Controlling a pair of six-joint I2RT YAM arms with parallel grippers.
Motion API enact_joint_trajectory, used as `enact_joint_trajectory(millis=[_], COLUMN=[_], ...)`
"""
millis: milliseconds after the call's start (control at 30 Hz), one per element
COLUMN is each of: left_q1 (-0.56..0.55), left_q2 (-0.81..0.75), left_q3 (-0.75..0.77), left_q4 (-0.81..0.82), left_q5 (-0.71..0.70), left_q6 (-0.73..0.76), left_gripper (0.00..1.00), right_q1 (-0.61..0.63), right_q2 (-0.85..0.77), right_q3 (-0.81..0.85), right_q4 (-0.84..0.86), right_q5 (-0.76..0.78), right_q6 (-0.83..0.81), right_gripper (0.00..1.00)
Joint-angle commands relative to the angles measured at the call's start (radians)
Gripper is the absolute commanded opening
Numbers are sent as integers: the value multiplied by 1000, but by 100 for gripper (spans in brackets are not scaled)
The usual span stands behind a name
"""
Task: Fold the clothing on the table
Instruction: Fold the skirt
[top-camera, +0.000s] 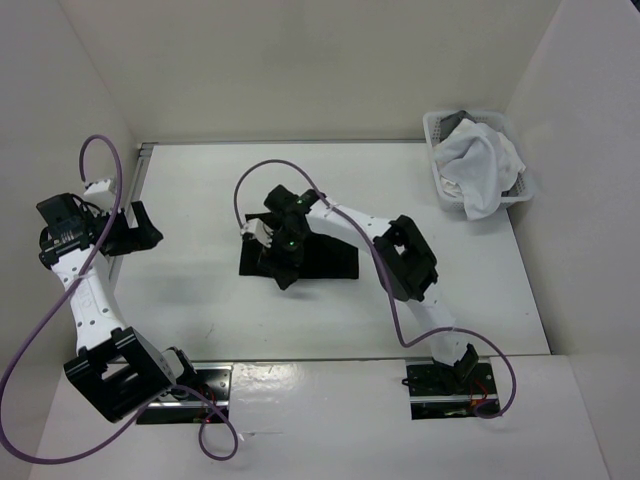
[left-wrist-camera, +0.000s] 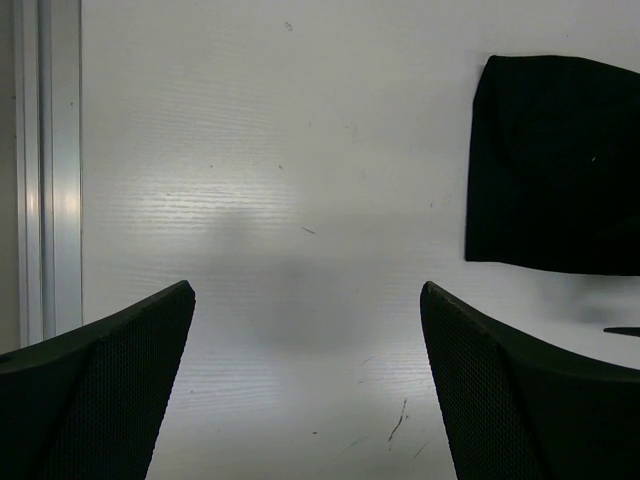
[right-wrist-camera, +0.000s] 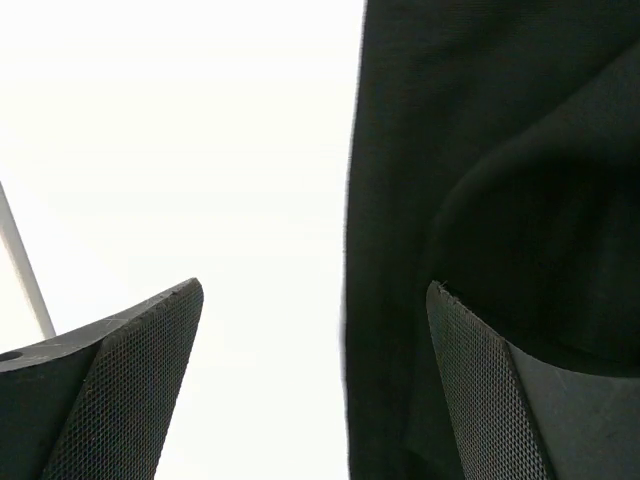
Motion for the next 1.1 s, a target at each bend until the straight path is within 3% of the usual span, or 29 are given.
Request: enact_joint_trajectory(millis=[0, 367, 667, 800, 1067], left_q1=[7, 7, 7, 7, 7], left_q2=[-22, -31, -31, -40, -49], left_q3=[-1, -1, -1, -1, -1], left_q4=[11, 2, 2, 2, 2], left_q5=[41, 68, 78, 78, 68], left_q6=[15, 25, 25, 25, 25], left_gripper=[99, 99, 99, 99, 99], right_q1=[20, 72, 41, 32, 23], right_q2=[-43, -122, -293, -258, -95], right_q3=[-20, -66, -26, -26, 57], right_q4=[-53, -171, 32, 108, 163], right_q5=[-33, -53, 94, 172, 134], right_q6=[-35, -103, 64, 104, 113], right_gripper=[96, 95, 96, 98, 98])
